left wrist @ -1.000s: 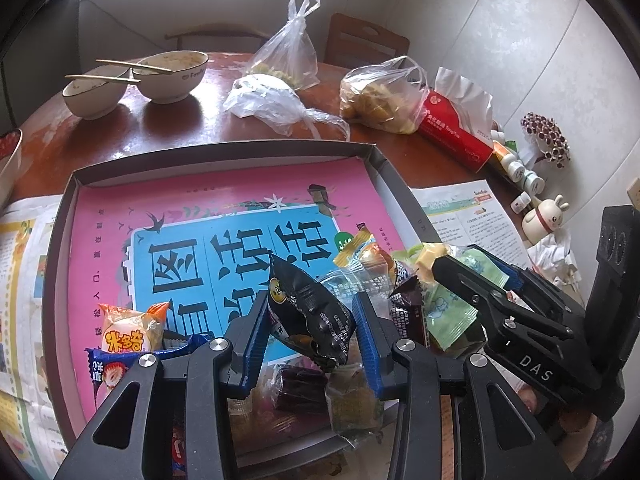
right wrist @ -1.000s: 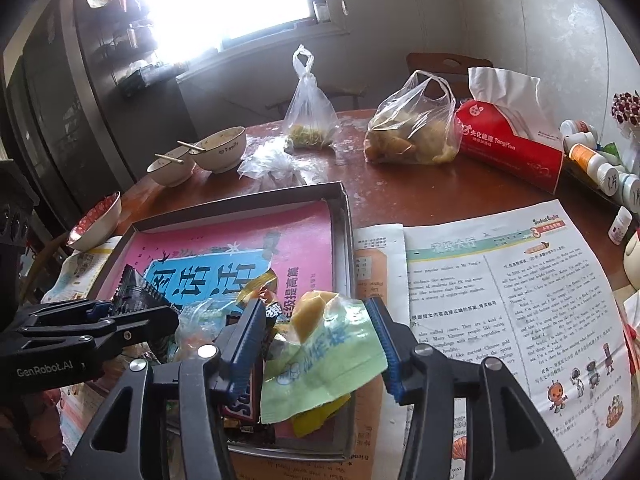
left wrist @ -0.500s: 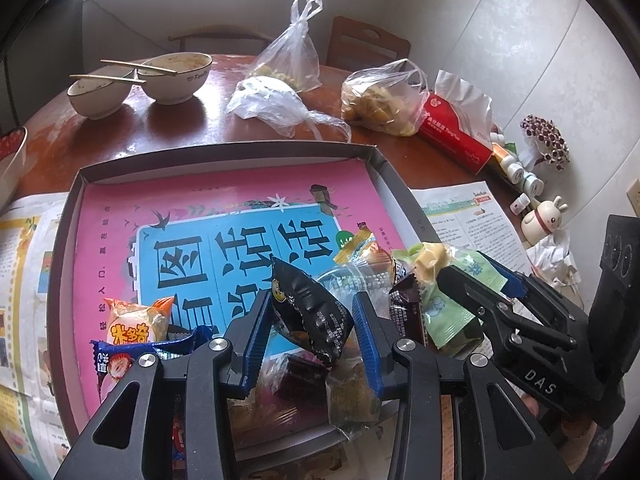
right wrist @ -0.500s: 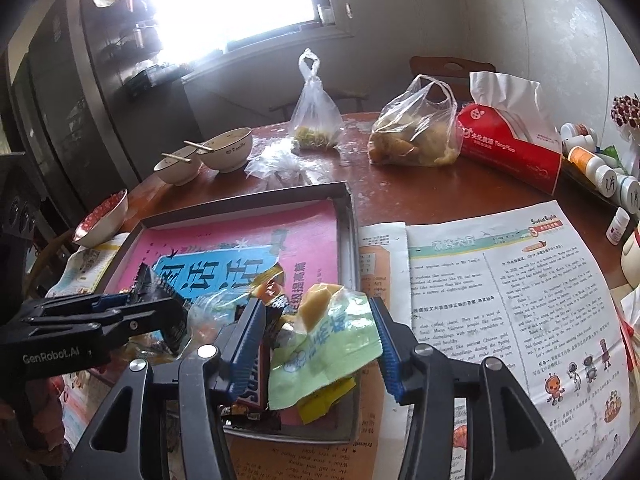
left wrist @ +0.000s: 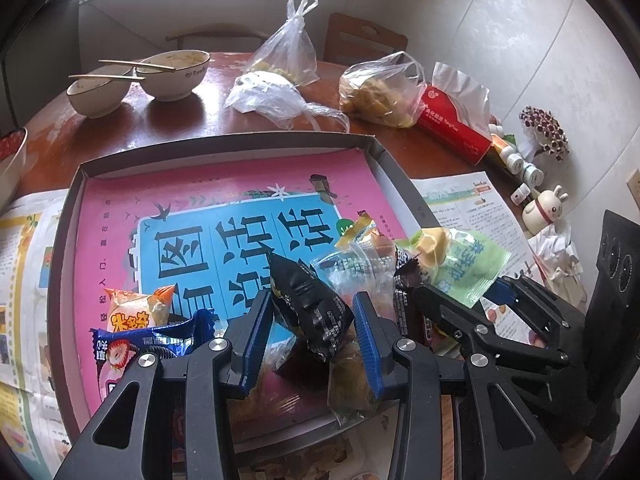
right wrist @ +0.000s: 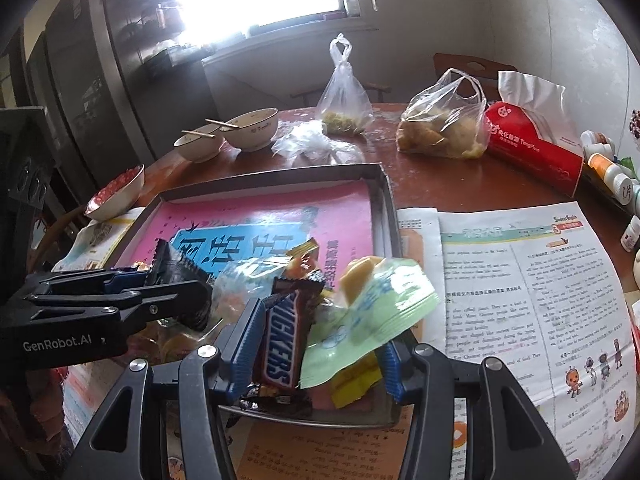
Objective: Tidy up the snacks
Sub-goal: 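Lower the dark green pack into the tray and open the left gripper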
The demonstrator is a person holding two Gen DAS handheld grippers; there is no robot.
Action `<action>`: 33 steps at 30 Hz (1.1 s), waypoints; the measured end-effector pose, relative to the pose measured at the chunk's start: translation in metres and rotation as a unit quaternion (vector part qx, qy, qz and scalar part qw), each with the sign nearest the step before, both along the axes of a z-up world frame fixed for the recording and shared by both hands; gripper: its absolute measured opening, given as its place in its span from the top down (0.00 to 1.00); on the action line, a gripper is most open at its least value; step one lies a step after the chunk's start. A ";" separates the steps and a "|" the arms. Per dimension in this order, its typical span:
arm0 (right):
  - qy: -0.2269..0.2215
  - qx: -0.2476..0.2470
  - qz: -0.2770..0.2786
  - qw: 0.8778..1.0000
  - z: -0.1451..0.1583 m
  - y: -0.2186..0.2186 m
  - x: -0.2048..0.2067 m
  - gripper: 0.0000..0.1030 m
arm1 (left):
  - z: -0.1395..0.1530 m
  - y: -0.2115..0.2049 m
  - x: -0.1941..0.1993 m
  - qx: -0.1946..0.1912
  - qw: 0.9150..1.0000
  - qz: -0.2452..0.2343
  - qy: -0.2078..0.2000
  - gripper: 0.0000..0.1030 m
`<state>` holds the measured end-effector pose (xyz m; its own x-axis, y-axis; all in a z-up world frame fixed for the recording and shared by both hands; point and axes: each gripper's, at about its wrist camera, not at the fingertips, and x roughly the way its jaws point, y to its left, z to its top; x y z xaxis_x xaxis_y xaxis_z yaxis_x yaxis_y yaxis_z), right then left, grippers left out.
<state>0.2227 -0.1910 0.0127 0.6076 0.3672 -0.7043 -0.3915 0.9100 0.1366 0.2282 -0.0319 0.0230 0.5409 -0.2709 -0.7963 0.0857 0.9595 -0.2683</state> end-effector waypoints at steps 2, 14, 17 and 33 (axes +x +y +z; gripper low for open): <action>0.000 -0.005 0.003 1.000 -0.002 0.002 -0.001 0.50 | 0.000 0.000 -0.001 0.000 1.000 -0.001 0.000 0.58; 0.005 -0.012 0.015 1.000 -0.006 0.006 -0.009 0.50 | 0.000 0.001 -0.010 0.000 1.000 -0.008 0.000 0.58; 0.005 -0.014 0.017 1.000 -0.006 0.007 -0.011 0.50 | 0.000 0.002 -0.012 0.000 1.000 -0.008 0.000 0.58; 0.016 -0.012 0.034 0.999 -0.003 0.008 -0.018 0.49 | 0.001 0.010 -0.019 -0.021 1.000 -0.010 -0.001 0.58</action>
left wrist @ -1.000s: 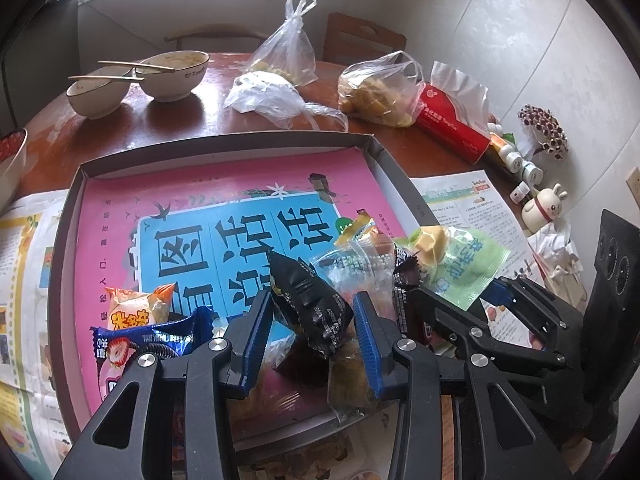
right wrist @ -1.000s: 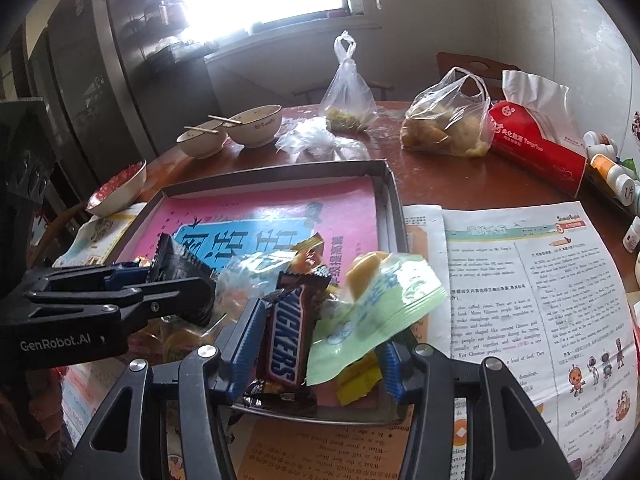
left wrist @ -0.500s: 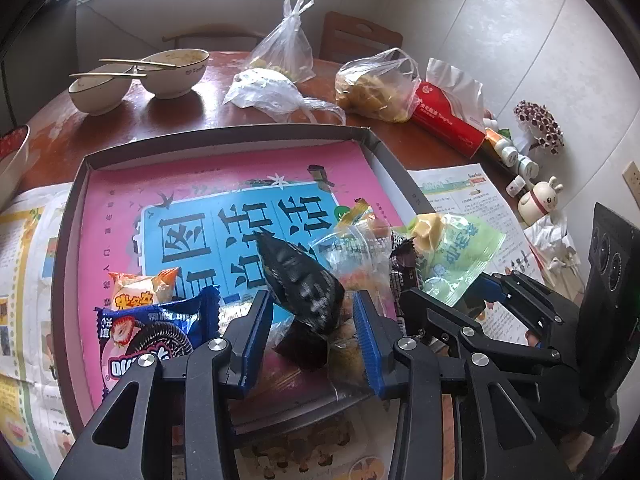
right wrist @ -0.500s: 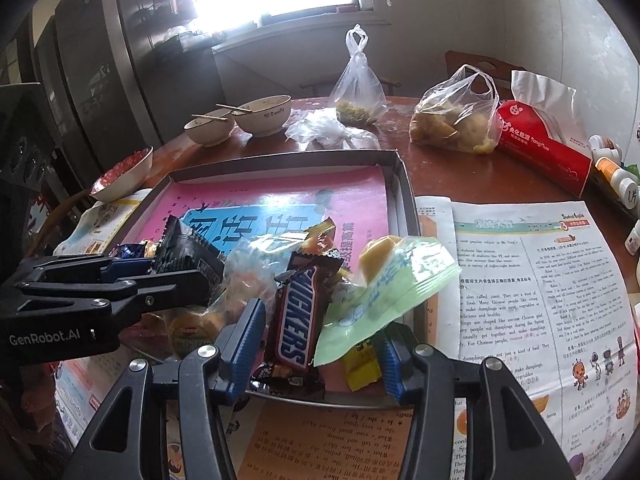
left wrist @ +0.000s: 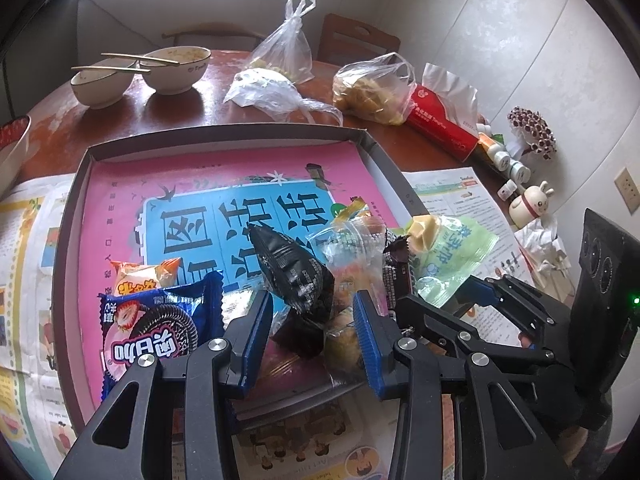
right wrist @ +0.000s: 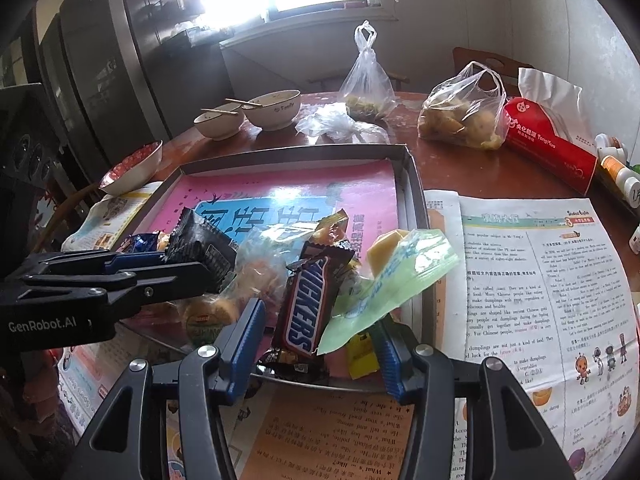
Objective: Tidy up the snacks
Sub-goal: 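Lower the dark green pack into the tray and open the left gripper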
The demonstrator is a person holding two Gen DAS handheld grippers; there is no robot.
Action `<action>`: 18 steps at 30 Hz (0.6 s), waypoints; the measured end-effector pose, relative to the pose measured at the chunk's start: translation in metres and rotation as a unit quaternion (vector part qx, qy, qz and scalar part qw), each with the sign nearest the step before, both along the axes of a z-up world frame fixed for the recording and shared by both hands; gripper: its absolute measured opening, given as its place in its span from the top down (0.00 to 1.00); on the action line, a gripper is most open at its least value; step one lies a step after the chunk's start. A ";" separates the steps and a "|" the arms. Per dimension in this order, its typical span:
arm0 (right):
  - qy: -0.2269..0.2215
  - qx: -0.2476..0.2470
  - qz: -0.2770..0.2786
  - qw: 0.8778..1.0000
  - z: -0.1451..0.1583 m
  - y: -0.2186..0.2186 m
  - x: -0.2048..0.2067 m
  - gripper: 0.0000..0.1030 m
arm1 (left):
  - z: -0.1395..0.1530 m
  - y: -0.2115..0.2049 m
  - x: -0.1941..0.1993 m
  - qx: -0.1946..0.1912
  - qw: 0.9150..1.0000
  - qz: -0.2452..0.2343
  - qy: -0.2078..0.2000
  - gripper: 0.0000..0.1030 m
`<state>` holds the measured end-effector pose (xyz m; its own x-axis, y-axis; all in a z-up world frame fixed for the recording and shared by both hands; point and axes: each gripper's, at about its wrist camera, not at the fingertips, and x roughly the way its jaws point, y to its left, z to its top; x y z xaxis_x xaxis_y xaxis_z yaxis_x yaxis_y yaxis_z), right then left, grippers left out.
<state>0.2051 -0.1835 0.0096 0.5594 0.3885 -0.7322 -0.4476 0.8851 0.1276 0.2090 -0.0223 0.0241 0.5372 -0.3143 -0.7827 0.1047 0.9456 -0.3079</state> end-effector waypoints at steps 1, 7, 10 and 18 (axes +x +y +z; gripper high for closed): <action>0.000 0.000 0.000 1.000 0.000 0.000 0.000 0.49 | 0.000 0.000 -0.001 0.000 1.000 0.000 0.000 0.58; -0.002 -0.008 0.006 1.000 0.001 0.004 -0.003 0.49 | 0.001 0.002 -0.004 -0.007 1.000 -0.003 0.000 0.48; -0.002 -0.007 0.008 1.000 0.002 0.005 -0.004 0.49 | 0.000 0.001 -0.007 -0.007 1.000 -0.007 0.003 0.48; -0.004 -0.016 0.011 1.000 0.004 0.005 -0.006 0.48 | -0.001 0.000 -0.010 -0.012 1.000 -0.016 0.010 0.48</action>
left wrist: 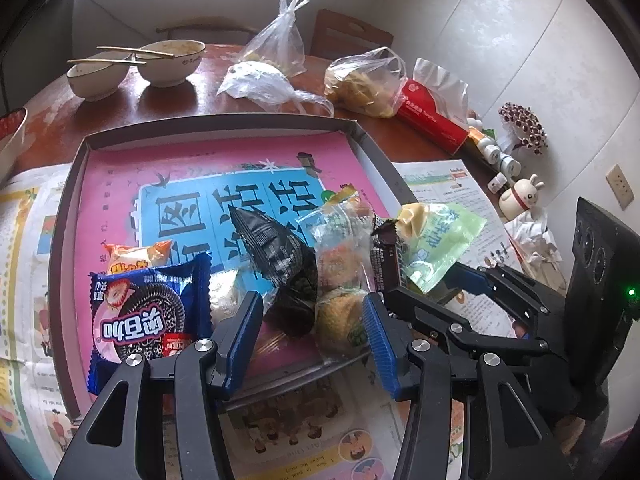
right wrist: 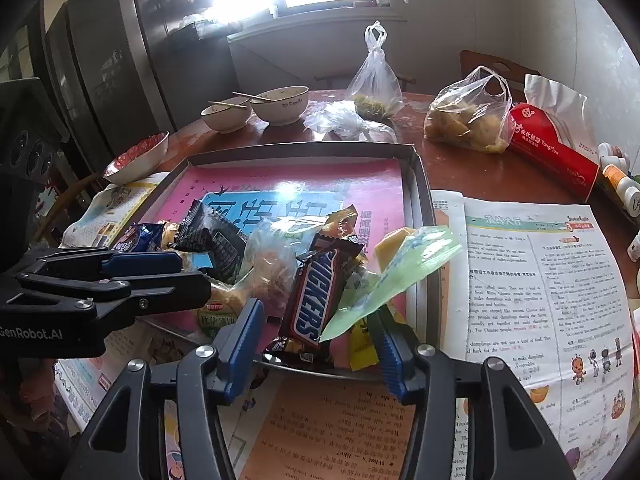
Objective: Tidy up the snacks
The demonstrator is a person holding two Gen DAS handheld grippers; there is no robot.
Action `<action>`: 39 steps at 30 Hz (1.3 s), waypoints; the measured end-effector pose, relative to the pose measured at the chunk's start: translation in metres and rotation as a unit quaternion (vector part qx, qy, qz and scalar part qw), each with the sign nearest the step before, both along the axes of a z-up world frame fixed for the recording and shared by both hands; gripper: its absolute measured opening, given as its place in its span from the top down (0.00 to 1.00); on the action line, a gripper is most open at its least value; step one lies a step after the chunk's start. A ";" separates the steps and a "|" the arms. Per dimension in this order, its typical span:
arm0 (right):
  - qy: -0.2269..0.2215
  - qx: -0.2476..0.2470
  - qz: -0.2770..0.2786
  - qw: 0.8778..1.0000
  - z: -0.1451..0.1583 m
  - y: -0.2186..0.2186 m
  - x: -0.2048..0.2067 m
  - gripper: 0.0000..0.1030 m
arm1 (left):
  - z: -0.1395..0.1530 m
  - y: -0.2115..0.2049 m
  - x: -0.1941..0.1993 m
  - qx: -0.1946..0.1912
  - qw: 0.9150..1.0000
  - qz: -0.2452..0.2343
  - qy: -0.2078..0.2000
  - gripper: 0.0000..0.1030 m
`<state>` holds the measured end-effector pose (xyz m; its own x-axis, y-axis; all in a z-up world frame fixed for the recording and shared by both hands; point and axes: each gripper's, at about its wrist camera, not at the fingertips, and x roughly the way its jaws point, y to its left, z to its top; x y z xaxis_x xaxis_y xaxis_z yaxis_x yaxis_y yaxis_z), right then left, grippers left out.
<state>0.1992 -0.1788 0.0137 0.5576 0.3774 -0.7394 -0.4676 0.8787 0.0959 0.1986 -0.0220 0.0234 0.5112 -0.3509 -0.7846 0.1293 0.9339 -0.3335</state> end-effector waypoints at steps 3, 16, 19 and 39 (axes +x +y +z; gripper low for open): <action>-0.004 -0.006 -0.001 1.000 0.001 -0.001 -0.001 0.47 | -0.001 -0.003 -0.002 0.002 1.000 -0.006 0.005 0.47; 0.004 -0.030 0.010 0.999 -0.007 0.002 -0.003 0.47 | -0.009 -0.013 -0.001 0.015 1.000 -0.010 0.017 0.60; 0.004 -0.031 0.010 0.999 -0.007 0.002 -0.002 0.47 | -0.009 -0.013 0.000 0.015 1.000 -0.011 0.017 0.62; -0.001 -0.041 0.011 0.999 -0.010 0.016 0.005 0.47 | -0.010 -0.015 0.008 0.018 1.000 -0.009 0.017 0.63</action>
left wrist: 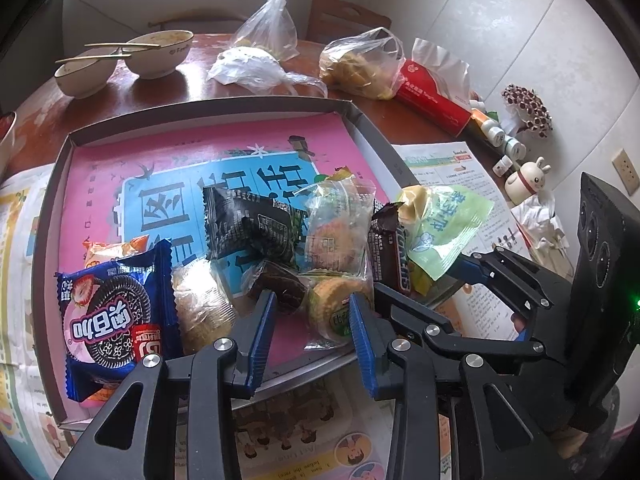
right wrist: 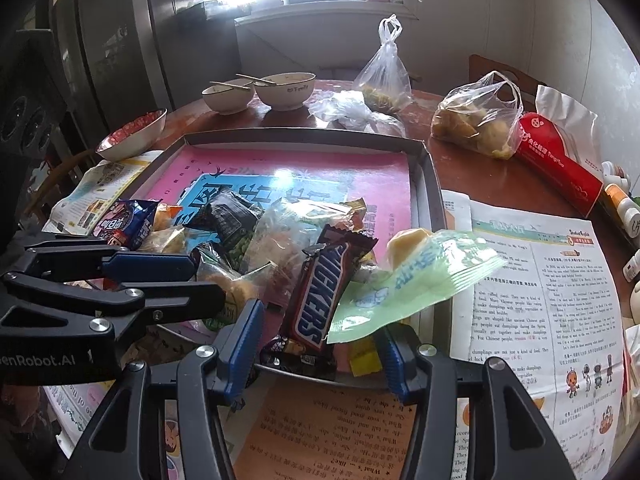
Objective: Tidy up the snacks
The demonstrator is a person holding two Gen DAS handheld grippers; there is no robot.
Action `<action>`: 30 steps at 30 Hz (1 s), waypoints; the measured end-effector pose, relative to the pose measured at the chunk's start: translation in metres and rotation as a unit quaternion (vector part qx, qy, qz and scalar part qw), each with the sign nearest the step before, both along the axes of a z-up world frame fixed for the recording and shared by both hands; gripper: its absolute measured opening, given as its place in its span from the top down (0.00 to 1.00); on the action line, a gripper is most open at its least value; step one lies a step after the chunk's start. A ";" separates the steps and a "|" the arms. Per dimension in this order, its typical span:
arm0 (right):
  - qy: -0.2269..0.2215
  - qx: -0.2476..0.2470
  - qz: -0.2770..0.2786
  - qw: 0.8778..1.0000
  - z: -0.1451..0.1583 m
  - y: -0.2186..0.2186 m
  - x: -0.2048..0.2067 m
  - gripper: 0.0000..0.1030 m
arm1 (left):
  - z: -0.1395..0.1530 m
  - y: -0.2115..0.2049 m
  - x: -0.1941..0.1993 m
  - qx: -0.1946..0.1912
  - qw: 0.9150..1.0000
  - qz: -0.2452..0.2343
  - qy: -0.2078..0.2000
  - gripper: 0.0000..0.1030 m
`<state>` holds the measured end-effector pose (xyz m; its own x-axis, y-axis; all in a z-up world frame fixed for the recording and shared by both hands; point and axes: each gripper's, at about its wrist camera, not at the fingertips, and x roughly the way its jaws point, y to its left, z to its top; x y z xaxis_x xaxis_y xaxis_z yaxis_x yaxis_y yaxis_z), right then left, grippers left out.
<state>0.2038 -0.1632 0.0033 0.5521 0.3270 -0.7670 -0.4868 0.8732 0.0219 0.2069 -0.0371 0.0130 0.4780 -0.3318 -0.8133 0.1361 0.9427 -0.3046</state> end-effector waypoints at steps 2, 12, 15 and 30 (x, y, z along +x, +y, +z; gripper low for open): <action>-0.001 0.001 -0.001 1.000 0.000 0.001 0.001 0.47 | 0.000 0.000 0.001 0.000 1.000 0.000 0.000 0.63; -0.011 -0.005 0.000 1.000 -0.002 0.007 0.002 0.47 | -0.001 0.003 0.004 0.000 1.000 0.007 -0.002 0.63; -0.012 -0.006 0.000 1.000 -0.003 0.008 0.002 0.47 | -0.001 0.003 0.005 0.000 1.000 0.009 -0.003 0.63; -0.009 0.000 -0.004 1.000 0.000 0.006 0.001 0.47 | -0.003 0.004 0.003 -0.001 1.000 0.014 -0.003 0.62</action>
<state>0.2050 -0.1575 0.0028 0.5686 0.3234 -0.7564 -0.4808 0.8767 0.0134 0.2101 -0.0326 0.0103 0.4913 -0.3189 -0.8105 0.1110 0.9459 -0.3049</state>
